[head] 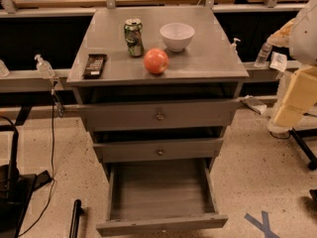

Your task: Place apple into bottom drawer

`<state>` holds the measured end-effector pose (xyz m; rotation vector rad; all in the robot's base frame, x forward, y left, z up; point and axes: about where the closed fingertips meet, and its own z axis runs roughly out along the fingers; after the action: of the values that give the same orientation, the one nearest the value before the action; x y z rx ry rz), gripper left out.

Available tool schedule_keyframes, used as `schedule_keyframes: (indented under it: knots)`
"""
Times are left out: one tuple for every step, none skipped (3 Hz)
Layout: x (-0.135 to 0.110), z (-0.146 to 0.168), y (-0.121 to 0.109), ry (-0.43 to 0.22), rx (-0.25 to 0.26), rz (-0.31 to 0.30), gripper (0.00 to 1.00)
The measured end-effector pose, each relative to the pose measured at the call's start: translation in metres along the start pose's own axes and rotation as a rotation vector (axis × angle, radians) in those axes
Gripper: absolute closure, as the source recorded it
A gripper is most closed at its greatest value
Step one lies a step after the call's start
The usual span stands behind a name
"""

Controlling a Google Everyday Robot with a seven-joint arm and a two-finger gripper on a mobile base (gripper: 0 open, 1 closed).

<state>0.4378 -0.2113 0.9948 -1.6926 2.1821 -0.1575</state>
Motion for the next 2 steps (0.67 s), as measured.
schedule_keyframes:
  knots:
    - [0.000,0.000,0.000,0.000,0.000,0.000,0.00]
    - [-0.019,0.013,-0.025,-0.010,-0.006,-0.044,0.00]
